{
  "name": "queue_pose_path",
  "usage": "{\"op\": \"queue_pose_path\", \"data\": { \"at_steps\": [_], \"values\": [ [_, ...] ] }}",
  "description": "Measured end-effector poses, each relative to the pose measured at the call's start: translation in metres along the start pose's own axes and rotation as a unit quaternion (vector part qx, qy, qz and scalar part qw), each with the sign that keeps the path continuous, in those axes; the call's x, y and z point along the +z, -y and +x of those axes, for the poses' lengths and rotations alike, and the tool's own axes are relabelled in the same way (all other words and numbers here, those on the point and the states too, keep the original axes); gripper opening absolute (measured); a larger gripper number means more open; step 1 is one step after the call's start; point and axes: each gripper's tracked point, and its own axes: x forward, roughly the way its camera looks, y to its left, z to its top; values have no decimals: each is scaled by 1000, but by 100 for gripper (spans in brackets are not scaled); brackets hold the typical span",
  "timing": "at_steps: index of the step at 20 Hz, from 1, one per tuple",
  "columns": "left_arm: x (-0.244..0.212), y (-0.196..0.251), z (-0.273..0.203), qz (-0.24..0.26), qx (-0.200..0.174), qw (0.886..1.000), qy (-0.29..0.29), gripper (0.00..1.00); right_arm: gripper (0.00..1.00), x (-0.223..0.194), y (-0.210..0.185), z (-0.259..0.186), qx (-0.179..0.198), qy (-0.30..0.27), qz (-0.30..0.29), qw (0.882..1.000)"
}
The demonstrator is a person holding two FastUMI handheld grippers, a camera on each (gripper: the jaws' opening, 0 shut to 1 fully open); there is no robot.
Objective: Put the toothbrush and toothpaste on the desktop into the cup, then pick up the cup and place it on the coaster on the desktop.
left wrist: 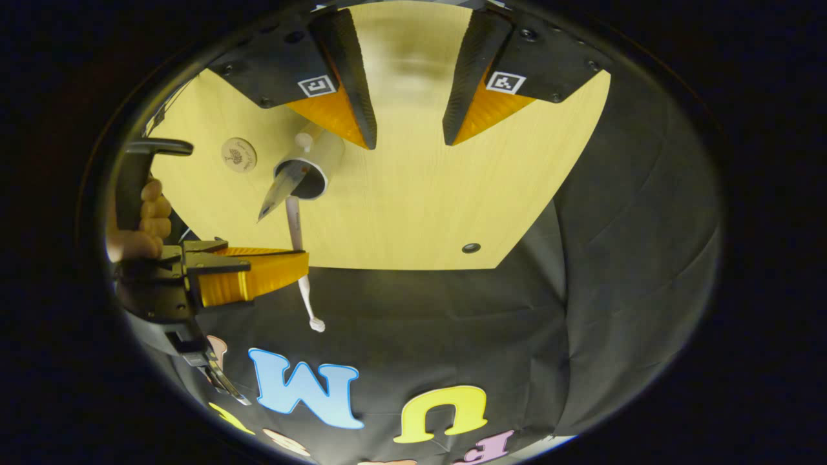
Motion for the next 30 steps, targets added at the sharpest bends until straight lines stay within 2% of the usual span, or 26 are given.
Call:
{"op": "queue_pose_path", "data": {
  "at_steps": [4, 7, 10, 11, 12, 13, 16, 17, 21, 22, 23, 27, 29, 30],
  "values": [
    [-9, -1, -1, -6, -2, 1000, -8, 70, 2, -8, 3, 13, -20, 21, -67, 997],
    [-16, -1, -1, -12, -4, 1000, -14, 72, 2, -21, 11, 23, -29, 11, -95, 995],
    [-21, -2, 3, -10, -5, 1000, -18, 70, 2, -28, 19, 19, -37, 17, -98, 994],
    [-20, -1, 6, -7, -6, 1000, -16, 72, 2, -31, 20, 17, -41, 21, -102, 994],
    [-18, 1, 10, -4, -10, 1000, -16, 70, 2, -34, 22, 15, -44, 23, -109, 993],
    [-16, 3, 13, 1, -12, 1000, -14, 72, 2, -37, 23, 13, -43, 26, -117, 992],
    [-3, 7, 30, 22, -19, 1000, -6, 72, 3, -38, 23, 11, -38, 36, -128, 990],
    [2, 11, 38, 25, -25, 999, -2, 70, 4, -38, 23, 12, -38, 39, -130, 990],
    [26, 19, 66, 37, -46, 998, 15, 72, 3, -37, 24, 12, -35, 41, -129, 990],
    [33, 21, 71, 41, -48, 998, 22, 70, 4, -36, 24, 12, -37, 44, -131, 990],
    [37, 24, 76, 46, -52, 997, 26, 72, 4, -37, 24, 11, -39, 46, -135, 989],
    [49, 36, 83, 61, -61, 996, 37, 67, 5, -35, 23, 11, -37, 54, -141, 988],
    [49, 36, 87, 62, -64, 995, 37, 72, 5, -35, 23, 9, -40, 58, -140, 988],
    [49, 37, 87, 62, -65, 995, 38, 70, 6, -35, 24, 8, -41, 58, -138, 988]
  ]
}}
